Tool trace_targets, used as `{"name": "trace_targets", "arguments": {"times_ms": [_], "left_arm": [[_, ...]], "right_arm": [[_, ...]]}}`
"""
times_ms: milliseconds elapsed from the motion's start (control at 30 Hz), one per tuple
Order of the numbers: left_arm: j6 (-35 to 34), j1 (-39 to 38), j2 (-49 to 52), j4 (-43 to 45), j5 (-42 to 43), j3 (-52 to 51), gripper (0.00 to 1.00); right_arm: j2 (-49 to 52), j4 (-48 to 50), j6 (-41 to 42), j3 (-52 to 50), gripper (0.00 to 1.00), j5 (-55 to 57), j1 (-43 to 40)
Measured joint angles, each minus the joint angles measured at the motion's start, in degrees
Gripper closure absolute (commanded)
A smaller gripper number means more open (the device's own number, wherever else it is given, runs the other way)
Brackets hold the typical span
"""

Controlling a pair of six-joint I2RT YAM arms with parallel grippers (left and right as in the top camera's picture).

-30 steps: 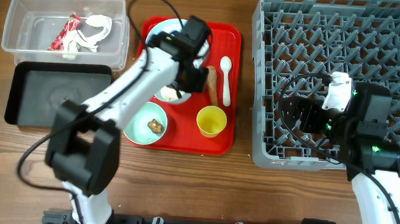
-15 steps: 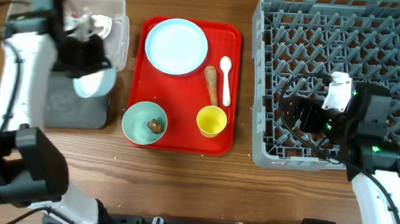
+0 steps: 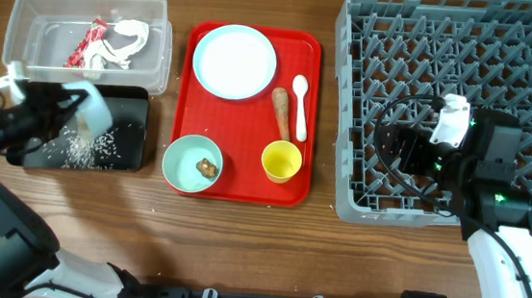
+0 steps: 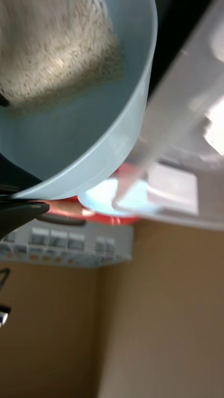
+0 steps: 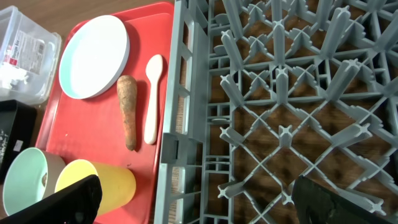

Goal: Sort waste into correct bins and load items into the dishwasher rack
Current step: 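Tip the rice bowl over the black tray to pour out rice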

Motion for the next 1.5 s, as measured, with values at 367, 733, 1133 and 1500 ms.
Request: {"name": "trace_targets", "arguments": {"times_ms": [367, 733, 1133, 1500], "left_arm": [[-4.33, 6.19, 0.0, 2.89, 19.12, -0.04, 0.96], [-17.92, 10.34, 0.0, 8.13, 21.09, -0.09, 0.96], [-22.84, 9.11, 0.0, 12.31, 19.26, -0.11, 0.96], [-32.35, 4.26, -0.04, 20.33, 15.13, -0.37, 0.96]], "right_arm": [[0.02, 0.0, 0.11, 0.0, 0.0, 0.0, 0.0], [0.02, 0.2, 0.13, 0.0, 0.0, 0.0, -0.02], [0.02, 0.61, 0.52, 0.0, 0.0, 0.0, 0.0], [0.02, 1.05, 0.52, 0.0, 0.0, 0.0, 0.0]]}}
